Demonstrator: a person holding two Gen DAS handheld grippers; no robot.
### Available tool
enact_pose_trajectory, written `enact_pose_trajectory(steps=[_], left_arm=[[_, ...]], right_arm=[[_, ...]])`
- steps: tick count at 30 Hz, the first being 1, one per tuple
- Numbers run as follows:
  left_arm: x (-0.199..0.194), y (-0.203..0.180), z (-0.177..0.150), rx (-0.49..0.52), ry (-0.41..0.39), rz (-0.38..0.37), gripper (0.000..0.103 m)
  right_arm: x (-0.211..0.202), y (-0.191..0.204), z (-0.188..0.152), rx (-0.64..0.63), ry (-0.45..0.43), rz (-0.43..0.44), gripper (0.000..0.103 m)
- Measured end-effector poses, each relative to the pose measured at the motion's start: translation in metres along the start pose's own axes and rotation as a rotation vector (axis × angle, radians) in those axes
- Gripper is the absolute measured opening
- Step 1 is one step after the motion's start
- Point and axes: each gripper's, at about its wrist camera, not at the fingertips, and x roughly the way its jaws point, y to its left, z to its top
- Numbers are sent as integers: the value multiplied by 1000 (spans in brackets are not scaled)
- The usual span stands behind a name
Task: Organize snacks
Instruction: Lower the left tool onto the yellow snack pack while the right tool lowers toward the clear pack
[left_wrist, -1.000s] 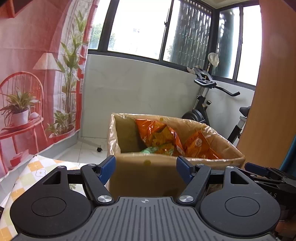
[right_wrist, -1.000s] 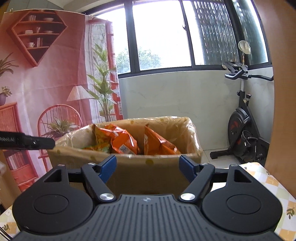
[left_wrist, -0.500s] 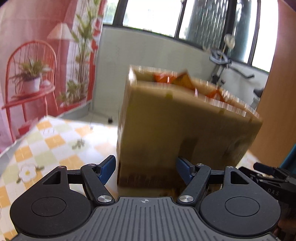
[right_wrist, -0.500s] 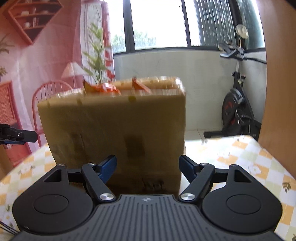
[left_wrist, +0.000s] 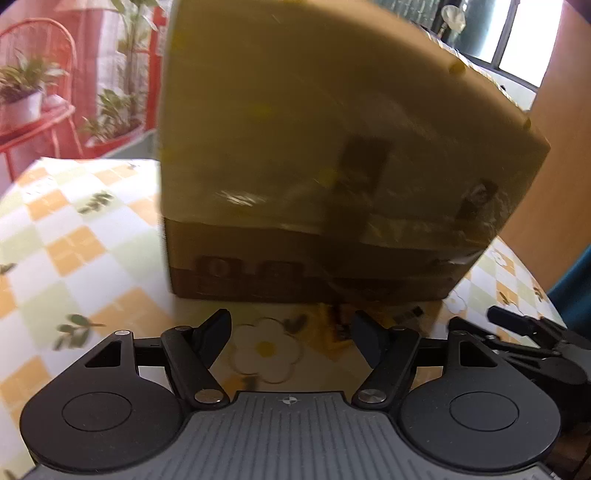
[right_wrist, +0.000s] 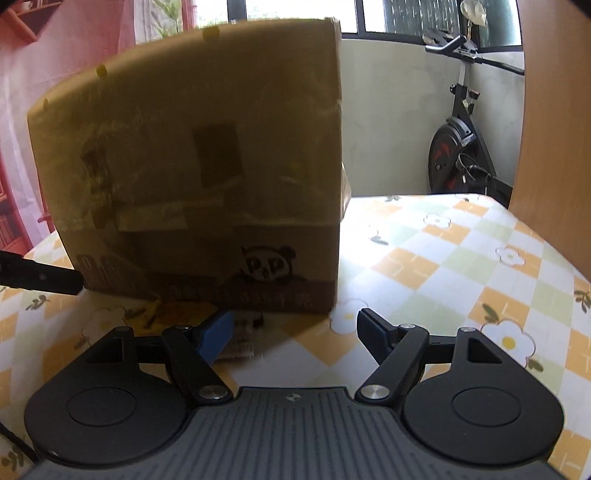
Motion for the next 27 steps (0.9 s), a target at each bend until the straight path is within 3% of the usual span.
enact_pose_trajectory(steps=[14, 21, 23, 27], left_arm=[[36, -30, -6, 55, 69, -47, 73], [54, -44, -3, 87, 63, -2, 70], [55, -47, -4, 106, 58, -3, 56], [54, -50, -4, 117, 37, 0, 43]], right_arm=[[15, -8, -10, 40, 49, -58, 76], [21, -12, -10, 46, 66, -65, 76], [21, -13, -10, 49, 69, -58, 76], [27, -16, -7, 55, 86, -46, 76]])
